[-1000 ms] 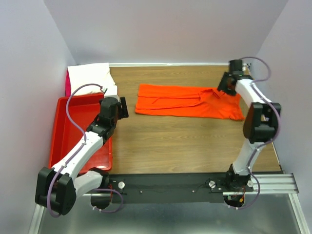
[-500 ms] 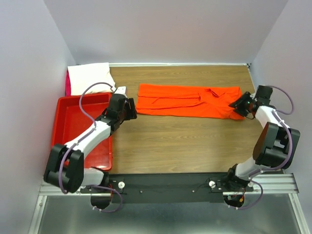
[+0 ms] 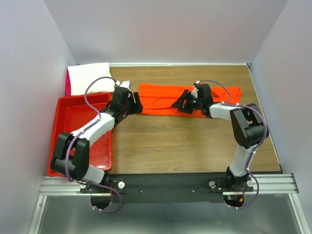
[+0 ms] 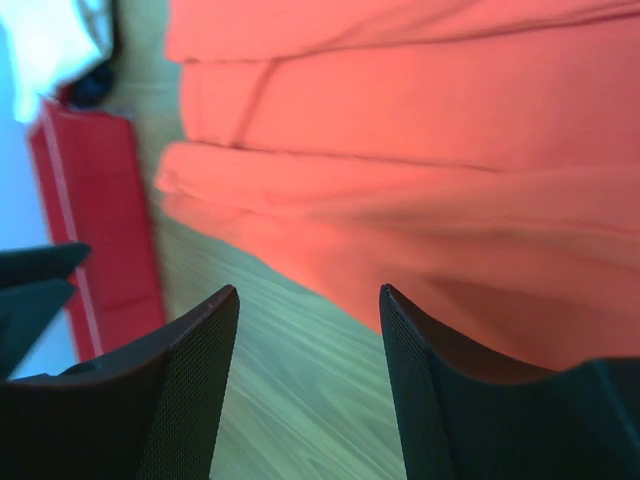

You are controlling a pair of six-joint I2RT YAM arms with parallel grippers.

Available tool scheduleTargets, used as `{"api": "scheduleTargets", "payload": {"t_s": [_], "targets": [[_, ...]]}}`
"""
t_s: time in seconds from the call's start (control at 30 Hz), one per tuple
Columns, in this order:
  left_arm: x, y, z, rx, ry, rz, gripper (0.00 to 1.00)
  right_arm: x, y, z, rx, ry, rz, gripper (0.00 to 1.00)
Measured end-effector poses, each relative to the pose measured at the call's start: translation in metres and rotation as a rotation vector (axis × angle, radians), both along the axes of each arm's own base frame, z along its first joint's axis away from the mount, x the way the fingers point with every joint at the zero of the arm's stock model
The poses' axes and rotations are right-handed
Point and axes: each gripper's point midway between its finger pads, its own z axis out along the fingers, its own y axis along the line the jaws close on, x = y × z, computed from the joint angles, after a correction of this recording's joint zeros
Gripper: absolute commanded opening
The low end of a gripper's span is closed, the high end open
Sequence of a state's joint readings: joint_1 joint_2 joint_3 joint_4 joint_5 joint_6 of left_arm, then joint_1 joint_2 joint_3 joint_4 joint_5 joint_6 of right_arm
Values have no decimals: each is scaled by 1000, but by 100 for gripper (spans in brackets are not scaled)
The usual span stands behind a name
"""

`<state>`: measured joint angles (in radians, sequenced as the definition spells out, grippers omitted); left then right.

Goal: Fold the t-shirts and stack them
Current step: Fold the tshirt

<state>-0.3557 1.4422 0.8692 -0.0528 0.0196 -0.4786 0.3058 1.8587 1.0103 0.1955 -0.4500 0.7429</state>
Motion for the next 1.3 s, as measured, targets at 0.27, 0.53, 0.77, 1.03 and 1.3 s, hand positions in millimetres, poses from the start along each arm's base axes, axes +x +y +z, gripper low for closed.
{"api": "scheduleTargets", "payload": {"t_s": [0.27, 0.53, 0.77, 1.03, 1.3], "targets": [[-3, 20, 19, 74, -82, 41, 75, 10, 63, -1, 134, 4, -88, 68], [-7, 50, 40, 165, -182, 131, 75, 13, 82, -4, 154, 28, -212, 68], [-8, 56, 35, 188, -175, 154, 76, 20, 81, -15, 164, 60, -299, 68], [-7, 57, 35, 190, -176, 159, 75, 25, 83, -17, 190, 81, -349, 59], [-8, 56, 36, 190, -177, 156, 75, 26, 85, -16, 204, 93, -376, 31]]}}
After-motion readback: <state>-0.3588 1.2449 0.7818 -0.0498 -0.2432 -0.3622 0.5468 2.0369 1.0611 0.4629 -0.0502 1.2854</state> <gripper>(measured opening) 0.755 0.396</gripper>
